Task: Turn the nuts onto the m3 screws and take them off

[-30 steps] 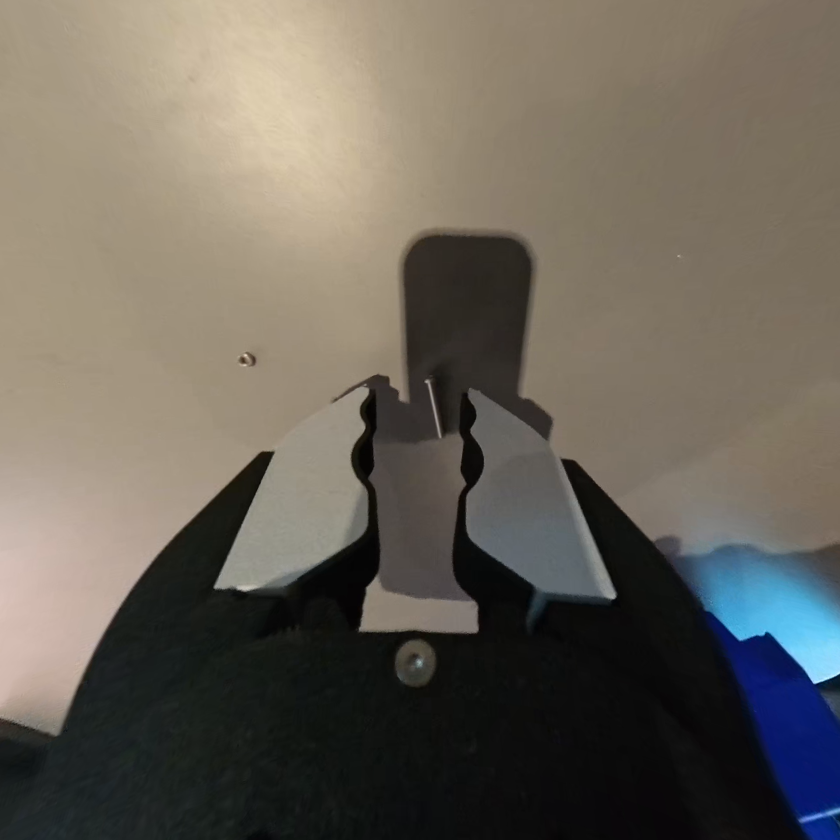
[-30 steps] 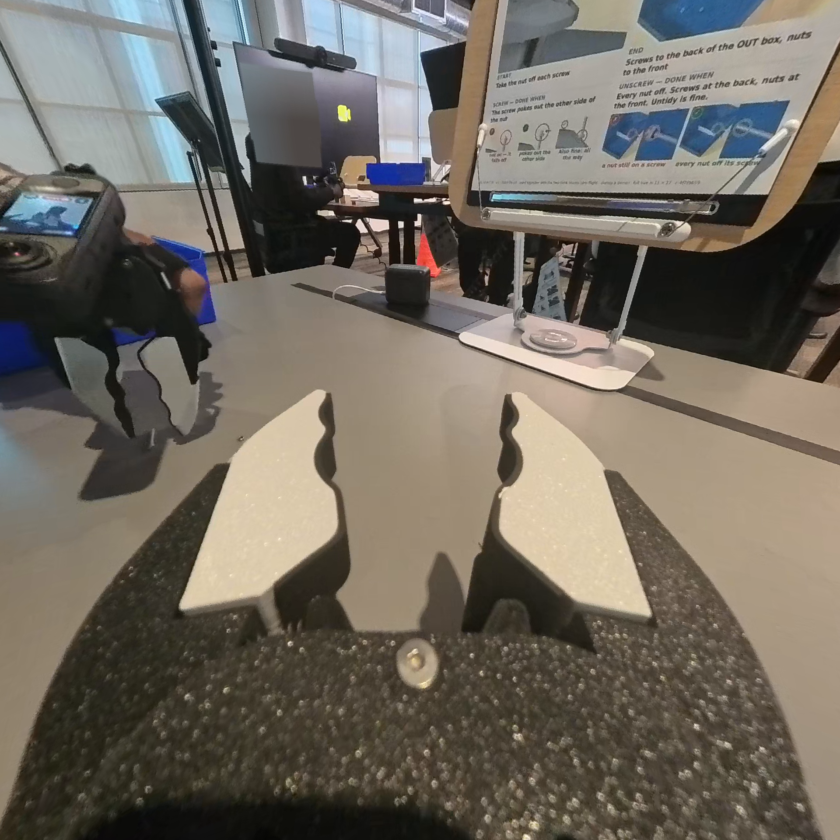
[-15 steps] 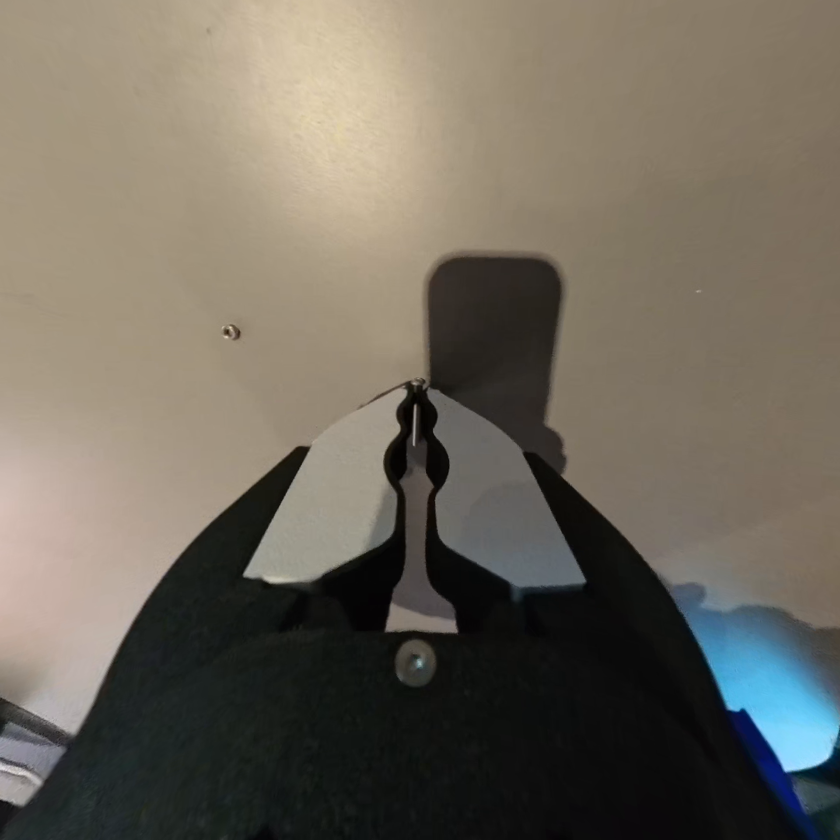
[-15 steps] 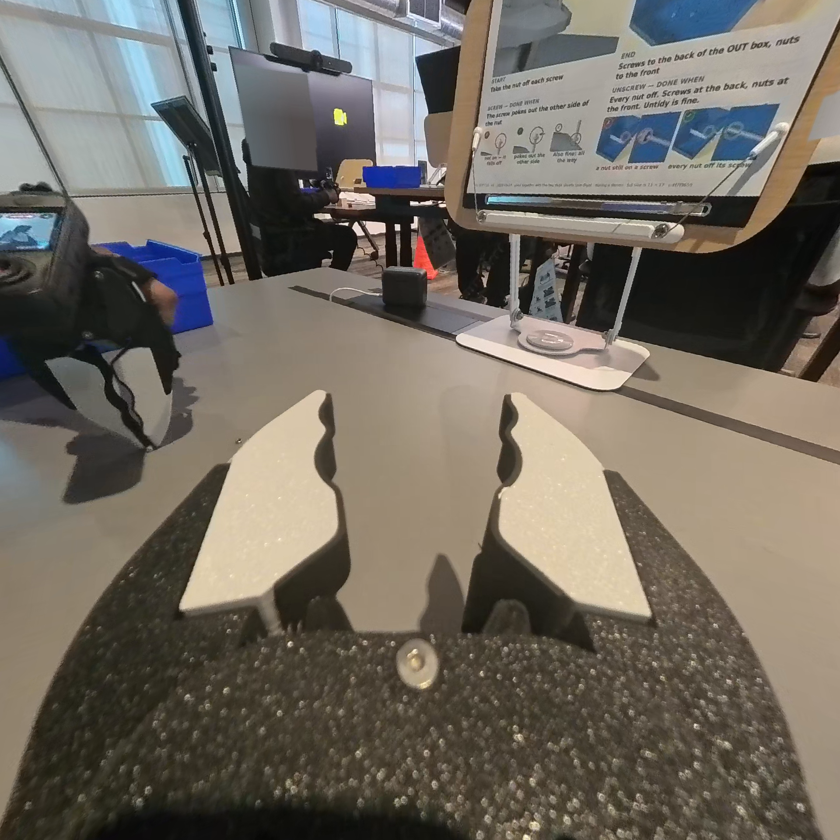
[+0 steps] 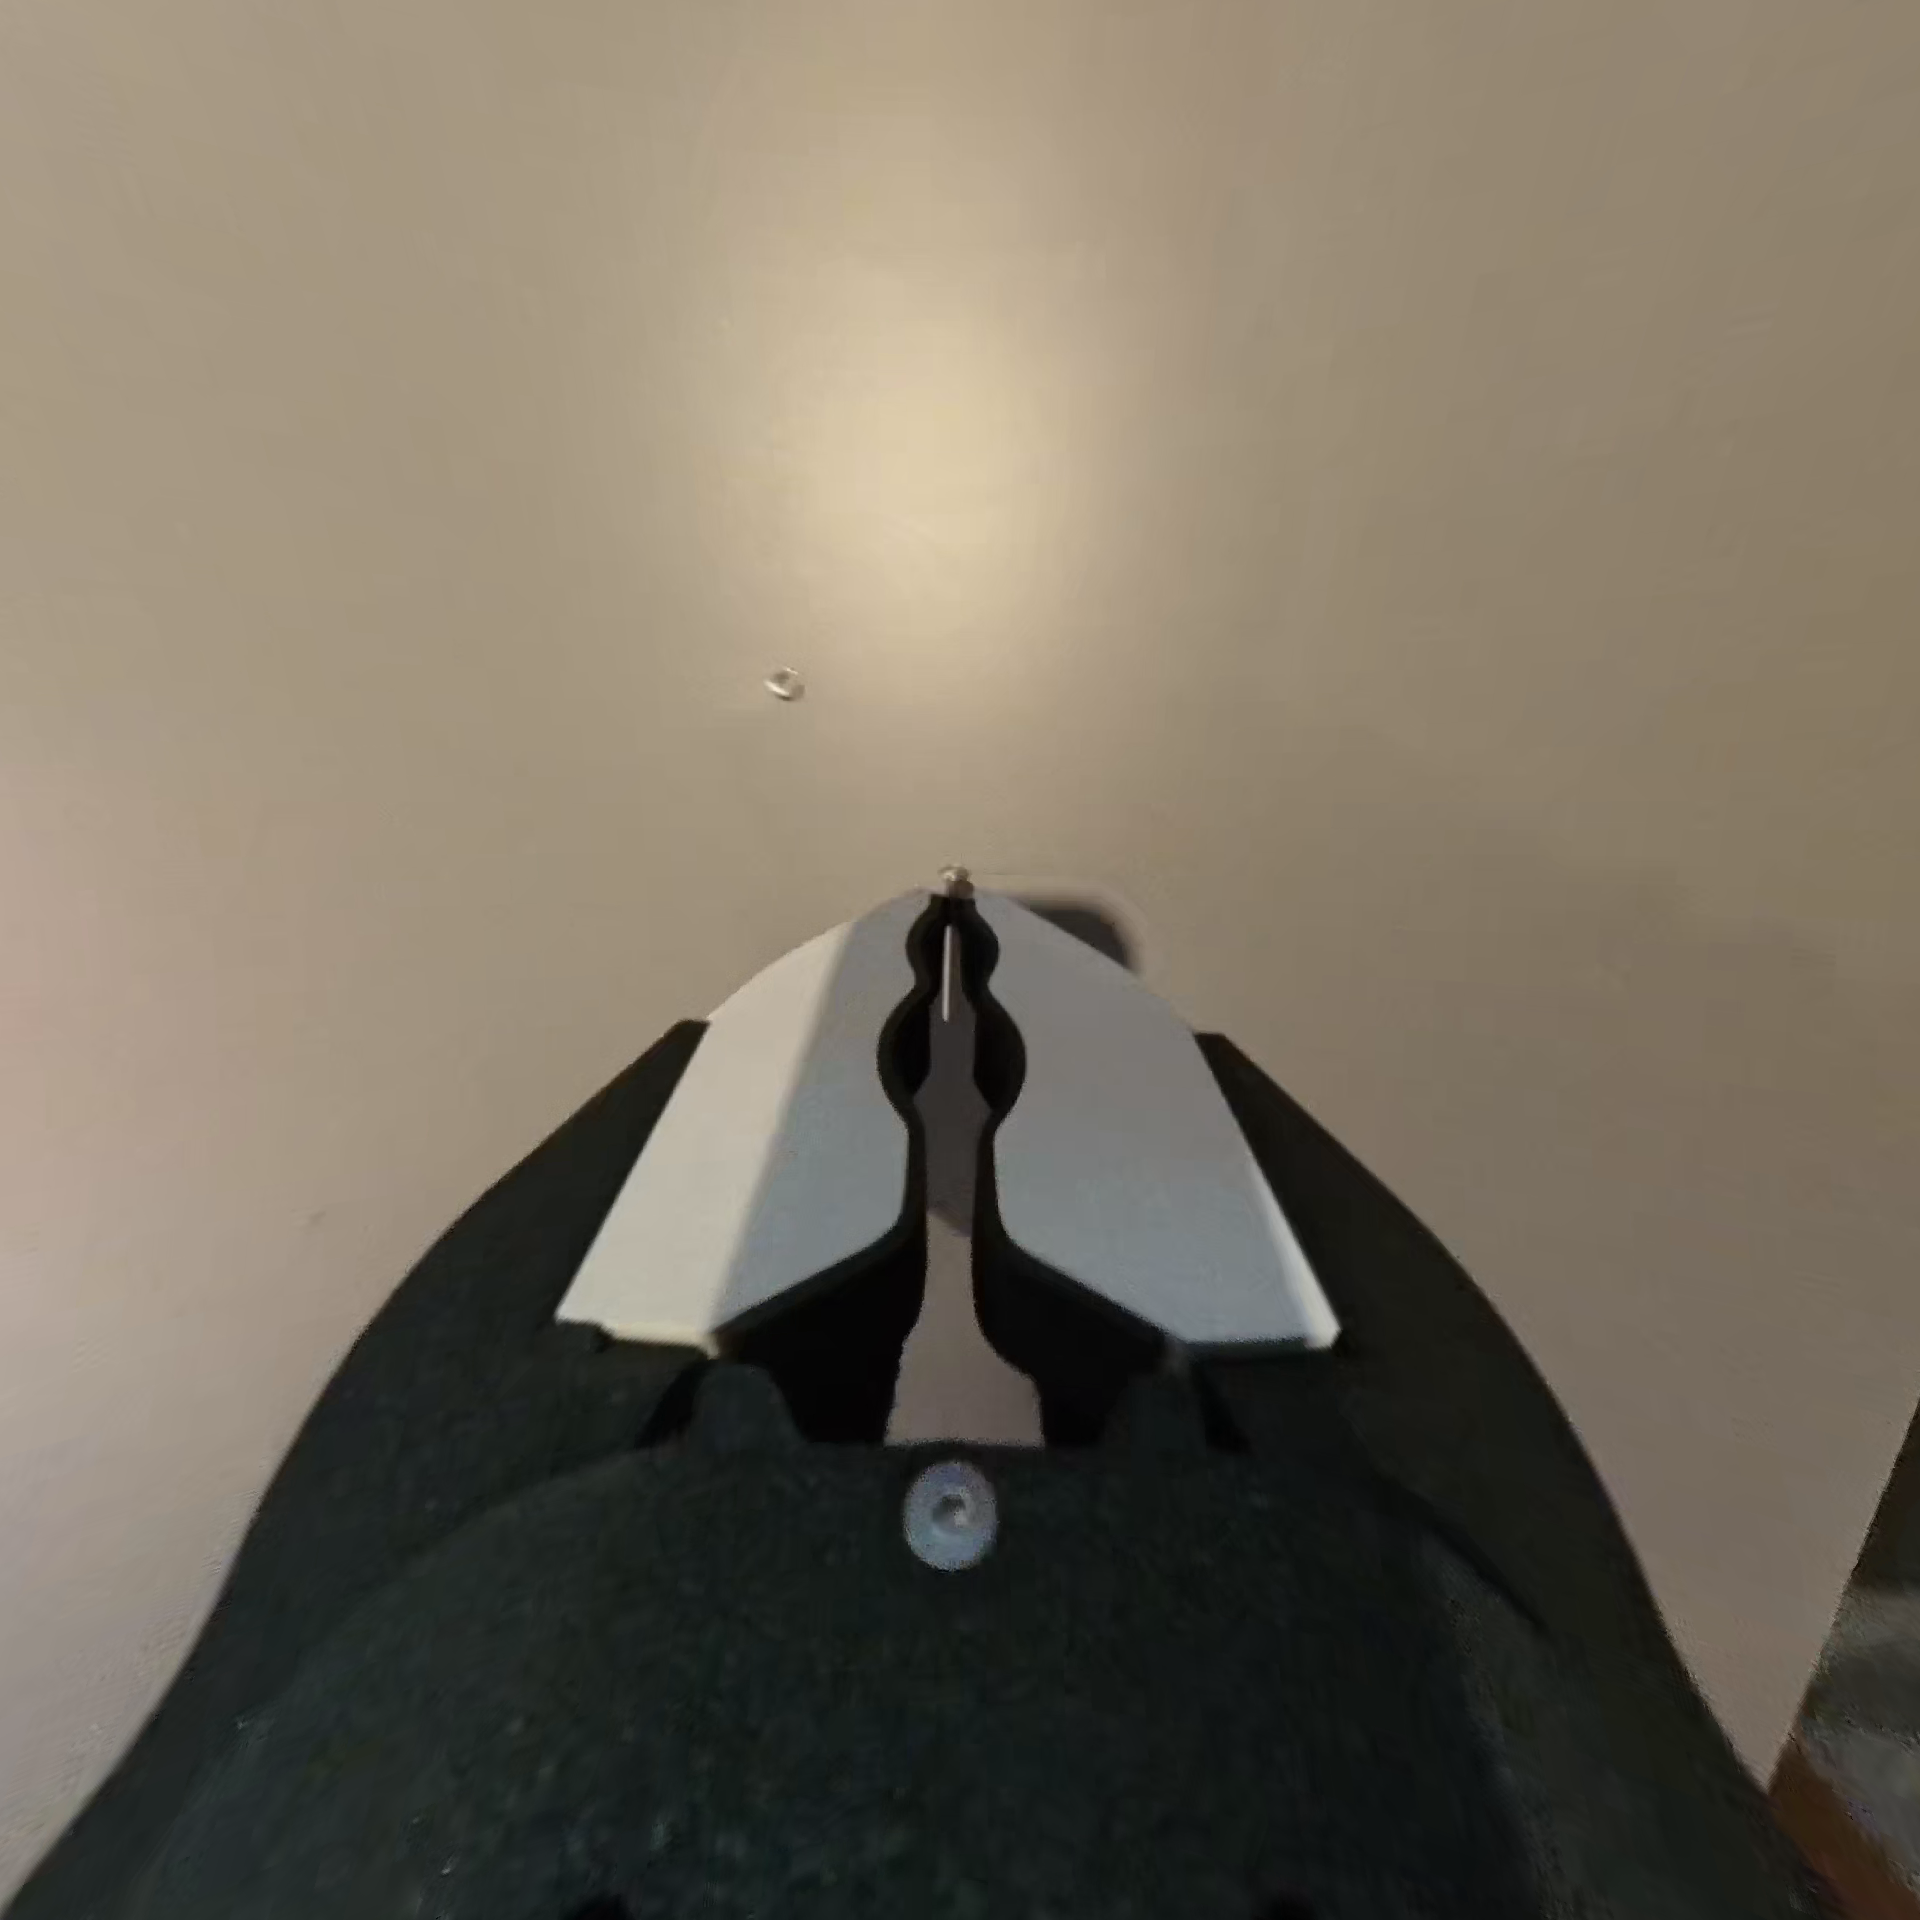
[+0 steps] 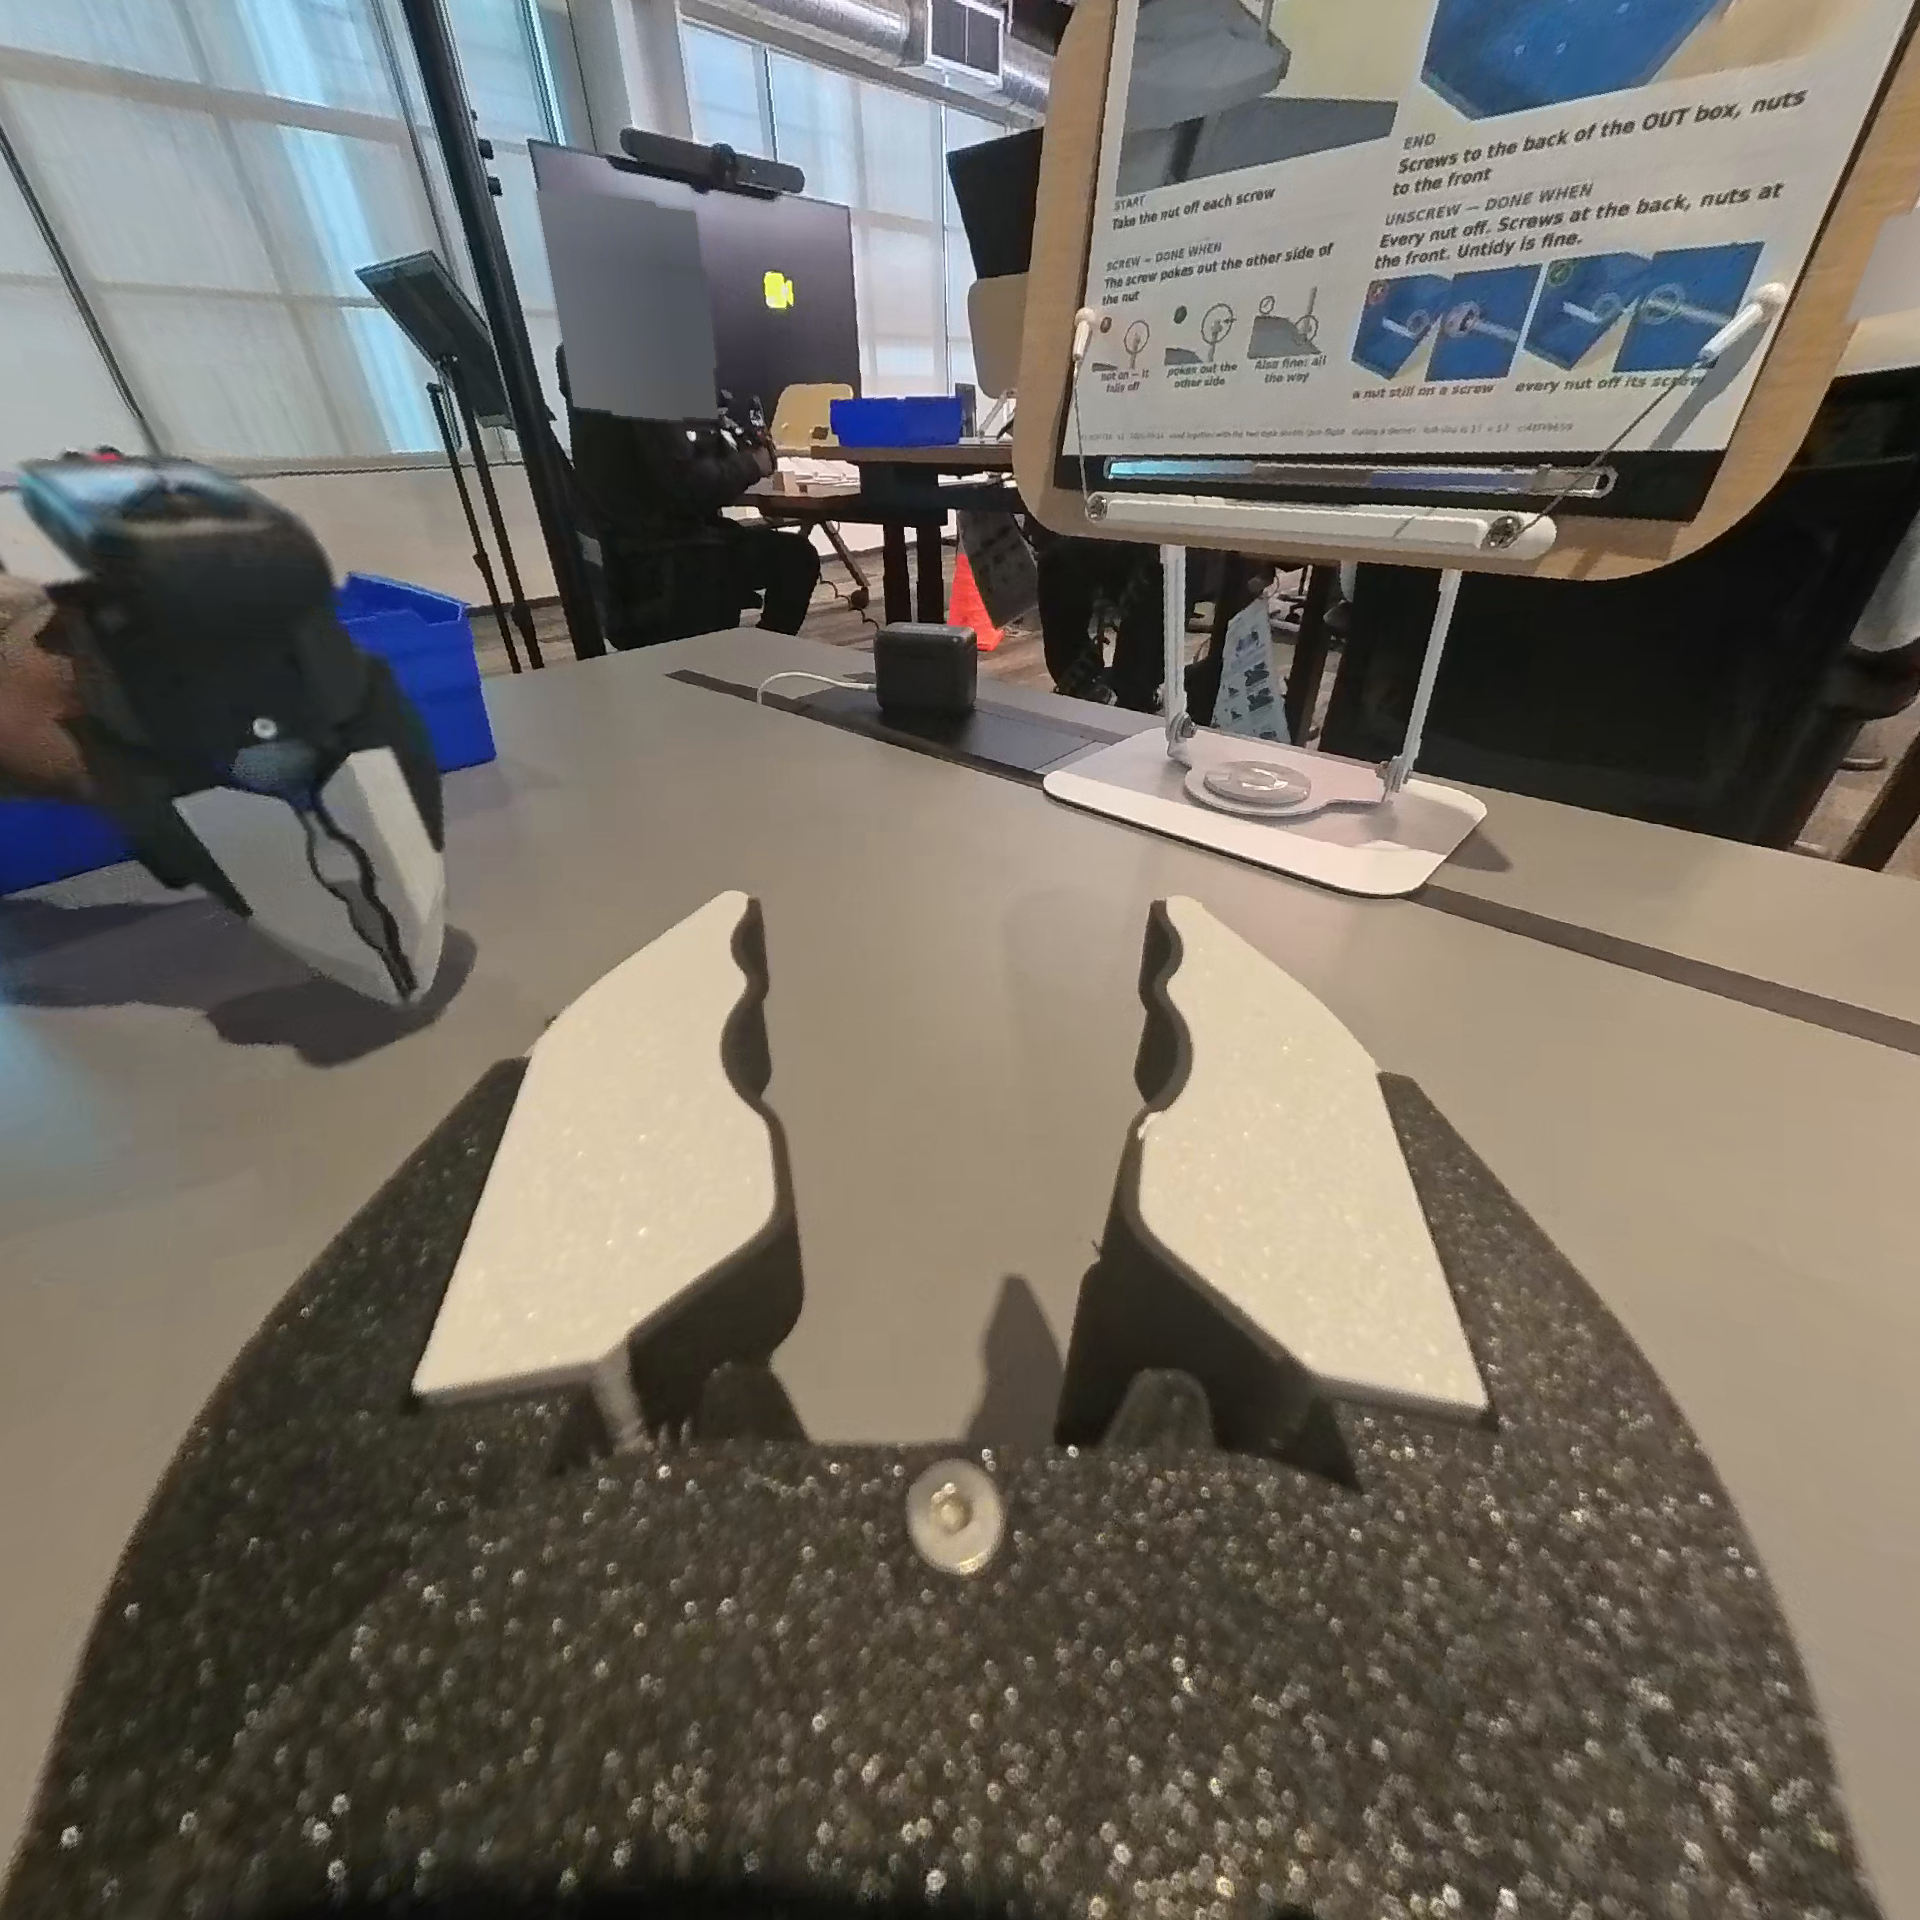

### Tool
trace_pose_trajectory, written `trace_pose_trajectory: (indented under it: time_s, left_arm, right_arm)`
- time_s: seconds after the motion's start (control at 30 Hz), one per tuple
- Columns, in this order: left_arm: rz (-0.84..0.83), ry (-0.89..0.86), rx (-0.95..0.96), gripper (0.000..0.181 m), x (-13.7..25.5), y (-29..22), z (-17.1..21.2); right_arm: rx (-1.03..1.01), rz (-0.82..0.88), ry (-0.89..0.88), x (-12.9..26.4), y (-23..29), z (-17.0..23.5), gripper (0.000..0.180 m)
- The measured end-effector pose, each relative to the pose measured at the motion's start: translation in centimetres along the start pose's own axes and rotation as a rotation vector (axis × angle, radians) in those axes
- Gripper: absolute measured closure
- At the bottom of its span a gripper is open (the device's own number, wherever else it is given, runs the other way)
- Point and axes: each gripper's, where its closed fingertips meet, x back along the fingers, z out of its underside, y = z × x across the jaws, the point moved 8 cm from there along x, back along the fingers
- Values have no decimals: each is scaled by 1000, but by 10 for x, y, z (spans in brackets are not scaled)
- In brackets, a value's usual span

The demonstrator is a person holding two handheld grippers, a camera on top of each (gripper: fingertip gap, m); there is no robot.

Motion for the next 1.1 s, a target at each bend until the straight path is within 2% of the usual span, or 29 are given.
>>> trace_pose_trajectory:
  time_s: [0.23,0.37,0.5,0.63,0.83,1.1]
  left_arm:
    - [-24,-332,299,179,11,24,-6]
    - [-51,-443,485,179,13,40,-18]
    - [-7,-476,702,179,8,60,-27]
    - [125,-565,883,179,0,74,-37]
    - [132,-488,985,179,-19,79,-55]
    - [87,-416,1041,179,-30,80,-57]
  right_arm:
    - [-4,-3,0,-1,0,0,111]
    - [0,-5,5,-2,1,0,111]
    - [-2,-5,8,-2,2,1,111]
    - [1,-8,11,-3,3,1,111]
    - [0,-8,12,-3,2,1,111]
    - [-1,-10,13,-2,2,1,111]
